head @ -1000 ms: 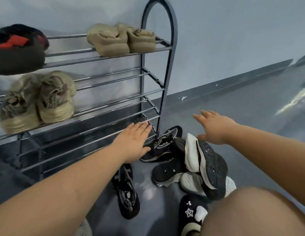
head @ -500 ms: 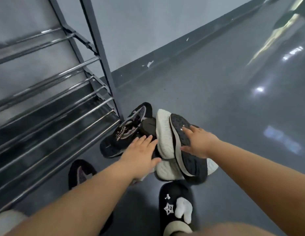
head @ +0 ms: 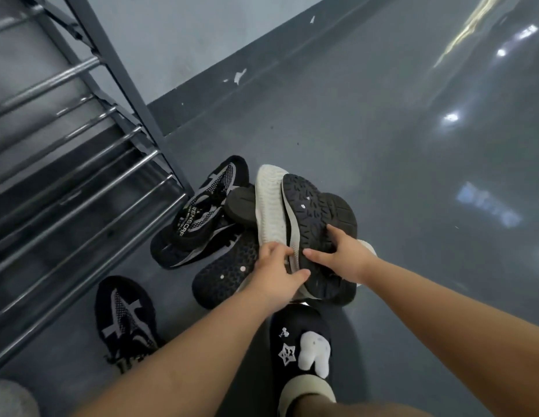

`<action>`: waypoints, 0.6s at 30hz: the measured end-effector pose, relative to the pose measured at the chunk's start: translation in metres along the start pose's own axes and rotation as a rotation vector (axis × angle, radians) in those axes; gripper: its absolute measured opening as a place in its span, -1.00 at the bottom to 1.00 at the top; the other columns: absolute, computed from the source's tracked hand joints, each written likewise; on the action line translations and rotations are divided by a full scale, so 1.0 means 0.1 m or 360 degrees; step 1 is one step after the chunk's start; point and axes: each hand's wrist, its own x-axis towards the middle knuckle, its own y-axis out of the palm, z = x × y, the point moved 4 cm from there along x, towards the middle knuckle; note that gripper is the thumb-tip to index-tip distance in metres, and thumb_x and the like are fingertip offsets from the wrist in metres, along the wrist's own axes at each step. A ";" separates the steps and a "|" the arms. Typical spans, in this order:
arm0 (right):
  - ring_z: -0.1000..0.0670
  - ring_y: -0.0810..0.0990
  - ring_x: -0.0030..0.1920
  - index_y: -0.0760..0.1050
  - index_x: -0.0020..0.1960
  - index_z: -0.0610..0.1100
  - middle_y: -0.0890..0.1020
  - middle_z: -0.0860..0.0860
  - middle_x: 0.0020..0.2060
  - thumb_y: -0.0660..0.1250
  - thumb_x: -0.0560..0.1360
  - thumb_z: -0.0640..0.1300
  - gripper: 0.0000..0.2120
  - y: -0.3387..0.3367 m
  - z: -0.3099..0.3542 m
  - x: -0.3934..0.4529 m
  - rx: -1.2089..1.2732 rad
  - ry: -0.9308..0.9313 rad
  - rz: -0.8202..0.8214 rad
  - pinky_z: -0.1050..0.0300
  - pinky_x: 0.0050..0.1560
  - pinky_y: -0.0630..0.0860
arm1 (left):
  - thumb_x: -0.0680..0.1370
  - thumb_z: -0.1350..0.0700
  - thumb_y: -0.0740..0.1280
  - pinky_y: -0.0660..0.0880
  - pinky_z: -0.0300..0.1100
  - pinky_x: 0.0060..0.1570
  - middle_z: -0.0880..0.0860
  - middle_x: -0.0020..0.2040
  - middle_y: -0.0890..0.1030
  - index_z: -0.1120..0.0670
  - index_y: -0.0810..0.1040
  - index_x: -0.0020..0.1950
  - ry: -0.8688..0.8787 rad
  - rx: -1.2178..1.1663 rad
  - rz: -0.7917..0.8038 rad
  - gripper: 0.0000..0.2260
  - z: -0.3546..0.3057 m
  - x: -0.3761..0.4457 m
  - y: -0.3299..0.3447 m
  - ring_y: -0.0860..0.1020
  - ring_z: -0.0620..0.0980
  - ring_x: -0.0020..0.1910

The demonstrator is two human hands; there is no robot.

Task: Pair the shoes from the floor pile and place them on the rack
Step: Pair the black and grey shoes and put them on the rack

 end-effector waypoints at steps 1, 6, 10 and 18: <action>-0.09 0.39 0.39 0.01 0.56 -0.06 0.34 -0.04 0.45 0.35 0.41 0.25 -0.11 0.00 0.03 -0.04 0.0067 -0.0005 -0.0009 0.09 0.32 0.36 | 0.48 0.07 0.40 0.36 -0.07 0.33 0.02 0.33 0.31 0.09 0.39 0.29 -0.0043 -0.0180 0.0003 -0.58 -0.01 -0.04 -0.01 0.44 0.02 0.25; -0.06 0.39 0.39 0.04 0.55 -0.08 0.34 -0.03 0.45 0.41 0.40 0.19 -0.10 -0.11 0.34 -0.35 0.0263 -0.0144 -0.0099 0.03 0.33 0.42 | 0.42 0.17 0.44 0.47 0.09 0.25 0.10 0.24 0.54 -0.03 0.38 0.10 -0.0067 -0.0820 0.0058 -0.66 -0.09 -0.32 -0.29 0.56 0.05 0.18; -0.08 0.42 0.37 0.02 0.55 -0.09 0.36 -0.06 0.44 0.42 0.39 0.20 -0.08 -0.29 0.86 -0.70 0.0213 -0.0294 -0.0166 -0.04 0.28 0.46 | 0.47 0.32 0.38 0.57 0.05 0.07 0.13 0.10 0.60 0.02 0.37 0.02 0.0061 -0.1029 -0.0055 -0.71 -0.19 -0.63 -0.71 0.60 0.06 0.03; -0.11 0.54 0.18 0.36 0.29 -0.15 0.52 -0.07 0.23 0.36 0.43 0.21 -0.41 -0.33 2.00 -1.71 0.0155 -0.0322 0.0083 -0.14 0.08 0.58 | 0.48 0.29 0.39 0.54 -0.16 -0.19 0.02 -0.04 0.61 0.09 0.42 0.12 0.0201 -0.1276 -0.0257 -0.72 -0.18 -1.57 -1.64 0.58 -0.03 -0.13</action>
